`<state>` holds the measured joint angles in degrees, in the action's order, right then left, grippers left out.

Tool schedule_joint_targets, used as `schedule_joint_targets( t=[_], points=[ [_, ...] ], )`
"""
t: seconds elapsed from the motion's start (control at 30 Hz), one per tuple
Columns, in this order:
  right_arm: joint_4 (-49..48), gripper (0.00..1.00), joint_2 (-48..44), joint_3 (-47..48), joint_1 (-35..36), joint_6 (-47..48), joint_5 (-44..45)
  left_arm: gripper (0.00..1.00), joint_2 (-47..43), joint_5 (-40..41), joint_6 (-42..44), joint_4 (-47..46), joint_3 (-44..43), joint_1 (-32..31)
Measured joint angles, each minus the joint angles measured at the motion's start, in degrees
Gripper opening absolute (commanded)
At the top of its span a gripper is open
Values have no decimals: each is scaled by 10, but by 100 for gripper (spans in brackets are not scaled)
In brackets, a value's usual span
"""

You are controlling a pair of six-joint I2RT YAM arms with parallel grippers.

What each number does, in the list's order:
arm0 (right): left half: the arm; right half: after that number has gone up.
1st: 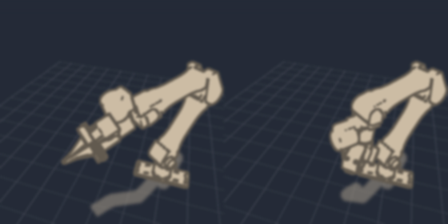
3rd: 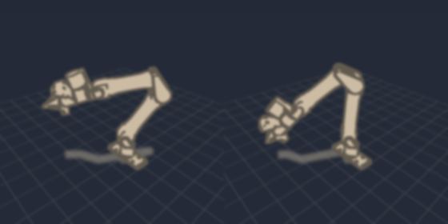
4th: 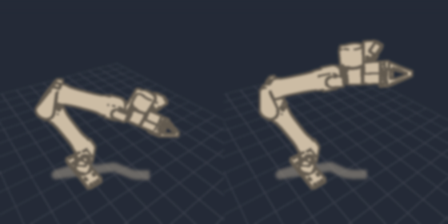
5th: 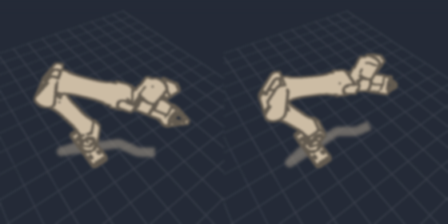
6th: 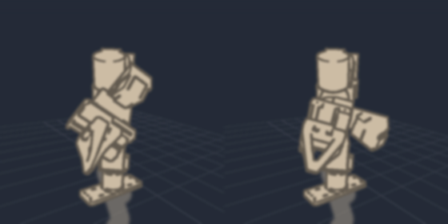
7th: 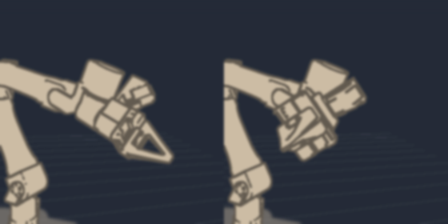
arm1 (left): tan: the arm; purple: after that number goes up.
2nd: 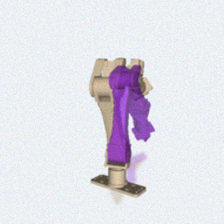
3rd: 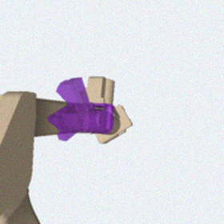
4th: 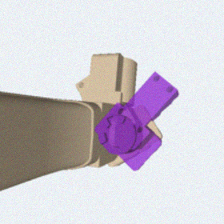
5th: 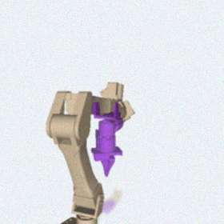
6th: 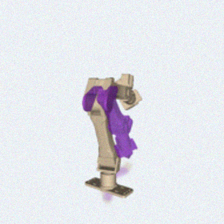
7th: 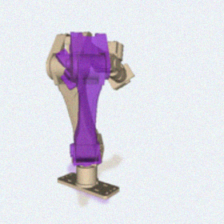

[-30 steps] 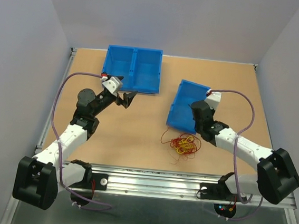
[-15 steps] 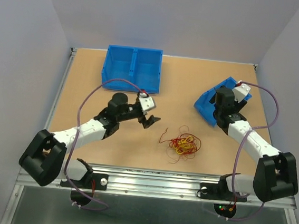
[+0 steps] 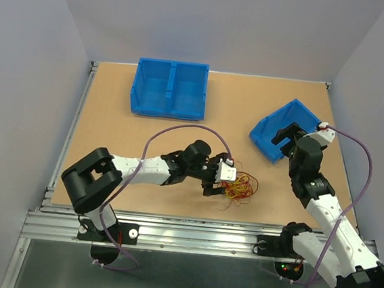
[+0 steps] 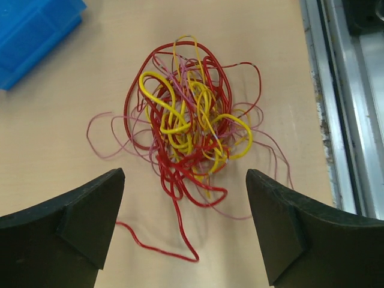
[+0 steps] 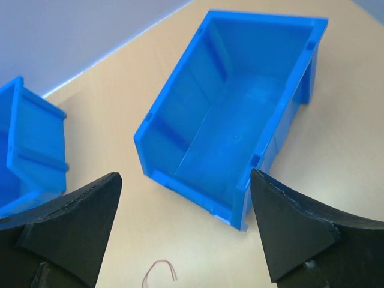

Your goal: Untangle the cables

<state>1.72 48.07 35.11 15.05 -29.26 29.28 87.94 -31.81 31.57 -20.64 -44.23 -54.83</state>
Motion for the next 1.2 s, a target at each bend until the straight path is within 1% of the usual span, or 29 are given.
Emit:
schedule_joint_targets(
  t=[0.03, 0.07, 0.1, 0.13, 0.2, 0.27, 0.37, 0.4, 0.5, 0.57, 0.63, 0.67, 0.7, 0.8, 0.87, 0.97, 1.0, 1.03, 1.1, 1.13, 1.17, 1.2],
  points=[
    [1, 89, -2, -5, 0, -2, -8, 65, 16, 2, 1, 2, -10, -4],
    [4, 87, -4, -11, 0, -6, -17, 27, 35, 7, 0, 2, -23, -10],
    [6, 86, -4, -16, 0, -6, -22, 9, 64, 16, -1, 16, -48, -18],
    [7, 83, -4, -22, 0, -7, -33, 0, 87, 24, -4, 30, -72, -23],
    [9, 79, -4, -31, 0, -7, -52, 0, 138, 50, -5, 42, -122, -31],
    [8, 72, -7, -45, 0, -7, -94, 0, 144, 65, -7, 40, -127, -31],
    [-7, 70, -30, -82, 0, -6, -164, 0, 86, 56, -16, 43, -88, 3],
    [-21, 70, -44, -102, 0, -5, -199, 0, 50, 45, -19, 43, -70, 29],
    [-57, 70, -73, -142, 0, -6, -273, 0, -17, 28, -20, 38, -54, 83],
    [-86, 69, -81, -164, 1, -6, -330, 0, -38, 22, -20, 31, -53, 98],
    [-121, 69, -78, -180, 2, -7, -377, 0, -40, 12, -20, 29, -53, 100],
    [-140, 69, -75, -187, 4, -8, -402, 0, -36, 5, -20, 31, -53, 103],
    [-161, 73, -66, -194, 8, -8, -429, 0, -28, -4, -23, 34, -53, 104],
    [-210, 80, -29, -200, 26, -4, -464, 0, -10, -24, -30, 46, -54, 118],
    [-239, 86, 10, -200, 56, 4, -471, 0, -5, -33, -34, 55, -54, 130],
    [-280, 87, 76, -199, 115, 23, -470, 0, -4, -42, -39, 56, -55, 141],
    [-286, 85, 97, -198, 132, 30, -465, 0, -4, -43, -40, 57, -55, 141],
    [-293, 81, 113, -197, 144, 35, -461, 0, -4, -45, -41, 57, -56, 141],
    [-300, 75, 162, -186, 169, 48, -448, 0, -5, -49, -44, 57, -56, 142],
    [-303, 63, 187, -179, 181, 54, -444, 0, -5, -51, -46, 57, -56, 143],
    [-308, 53, 205, -173, 188, 59, -440, 0, -5, -52, -48, 57, -56, 144],
    [-311, 46, 222, -165, 193, 60, -435, 0, -5, -53, -50, 57, -56, 145]
  ],
)
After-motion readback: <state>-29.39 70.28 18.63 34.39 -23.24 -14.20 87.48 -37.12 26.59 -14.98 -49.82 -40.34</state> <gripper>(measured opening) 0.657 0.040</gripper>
